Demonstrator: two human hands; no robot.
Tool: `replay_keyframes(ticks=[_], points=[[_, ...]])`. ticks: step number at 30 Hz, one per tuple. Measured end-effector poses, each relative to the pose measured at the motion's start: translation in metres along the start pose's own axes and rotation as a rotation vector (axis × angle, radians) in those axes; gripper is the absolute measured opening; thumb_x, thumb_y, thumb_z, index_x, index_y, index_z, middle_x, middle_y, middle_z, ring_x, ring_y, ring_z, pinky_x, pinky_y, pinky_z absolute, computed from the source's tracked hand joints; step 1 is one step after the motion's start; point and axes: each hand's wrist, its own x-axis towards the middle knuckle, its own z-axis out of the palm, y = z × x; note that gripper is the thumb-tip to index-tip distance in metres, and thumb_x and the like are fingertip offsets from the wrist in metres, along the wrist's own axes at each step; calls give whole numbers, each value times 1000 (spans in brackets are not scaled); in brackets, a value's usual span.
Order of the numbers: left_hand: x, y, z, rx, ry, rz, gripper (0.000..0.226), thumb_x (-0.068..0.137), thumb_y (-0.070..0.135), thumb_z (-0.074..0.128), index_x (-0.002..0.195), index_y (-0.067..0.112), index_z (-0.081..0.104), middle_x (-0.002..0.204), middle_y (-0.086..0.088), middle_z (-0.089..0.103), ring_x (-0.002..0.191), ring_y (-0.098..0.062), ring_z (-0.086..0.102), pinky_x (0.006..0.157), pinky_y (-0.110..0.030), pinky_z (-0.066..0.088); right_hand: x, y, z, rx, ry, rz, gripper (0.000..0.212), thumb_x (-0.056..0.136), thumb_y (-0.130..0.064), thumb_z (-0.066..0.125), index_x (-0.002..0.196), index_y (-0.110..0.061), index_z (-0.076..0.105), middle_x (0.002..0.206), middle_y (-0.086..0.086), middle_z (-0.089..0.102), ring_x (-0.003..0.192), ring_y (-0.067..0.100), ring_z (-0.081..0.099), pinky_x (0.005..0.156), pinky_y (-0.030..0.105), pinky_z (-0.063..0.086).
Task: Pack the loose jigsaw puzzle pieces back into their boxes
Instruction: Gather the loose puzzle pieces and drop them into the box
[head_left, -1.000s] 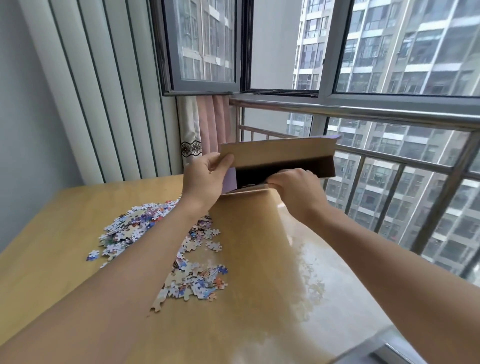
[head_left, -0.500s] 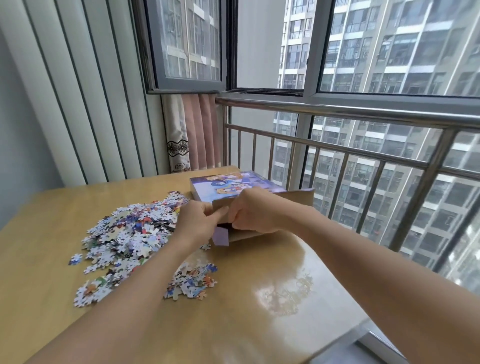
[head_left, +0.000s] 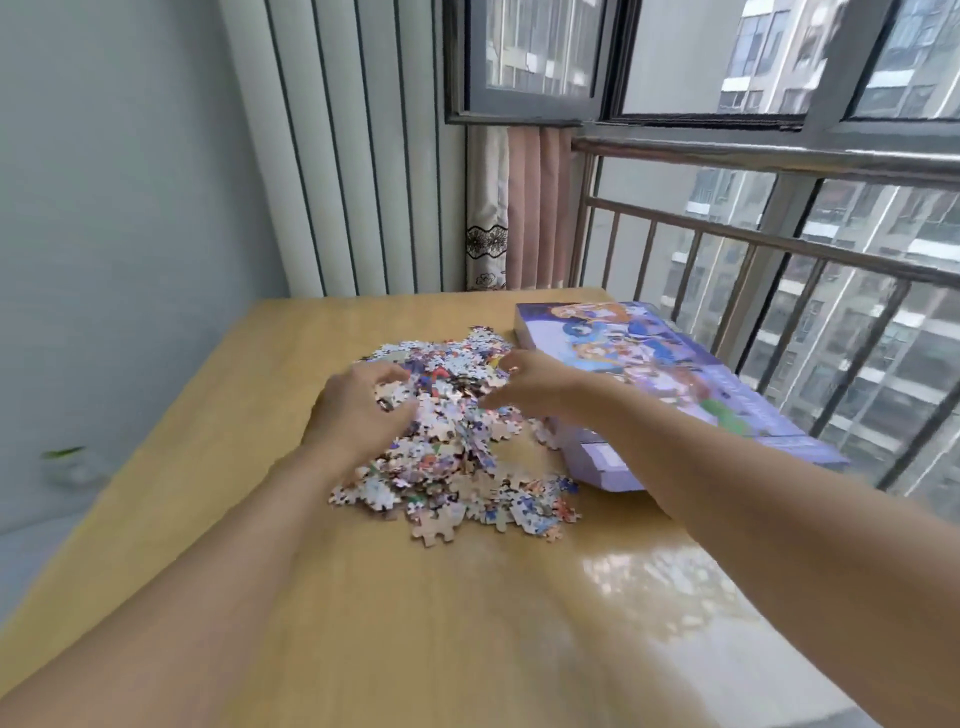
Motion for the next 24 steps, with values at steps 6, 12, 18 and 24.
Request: replay_keyframes(ticks=[6, 12, 18, 24], points=[[-10, -63, 17, 31, 17, -177, 83, 75, 69, 61, 145, 24, 47, 146, -5, 48, 135, -26, 43, 114, -40, 35, 67, -10, 21, -256, 74, 113, 138, 54, -74, 82, 160, -24, 8, 164, 10, 23, 149, 34, 26, 118, 45, 32], [-8, -68, 32, 62, -72, -163, 78, 88, 65, 54, 155, 34, 27, 162, 5, 27, 147, -19, 28, 119, -37, 26, 102, -17, 28, -223, -54, 83, 139, 52, -82, 76, 161, -30, 7, 167, 8, 16, 146, 33, 32, 115, 46, 33], [-5, -73, 31, -3, -69, -121, 73, 87, 64, 56, 151, 40, 31, 156, 15, 35, 141, -13, 37, 112, -38, 37, 111, -36, 38, -294, -47, -75, 105, 66, -58, 86, 152, -23, 37, 154, 6, 42, 135, 31, 45, 109, 40, 39], [-5, -72, 31, -82, -28, -111, 70, 86, 59, 62, 147, 38, 37, 148, 14, 44, 133, -11, 44, 108, -38, 41, 103, -48, 39, -393, 19, -175, 74, 74, -35, 87, 138, -22, 51, 137, 8, 55, 110, 25, 57, 85, 31, 51]])
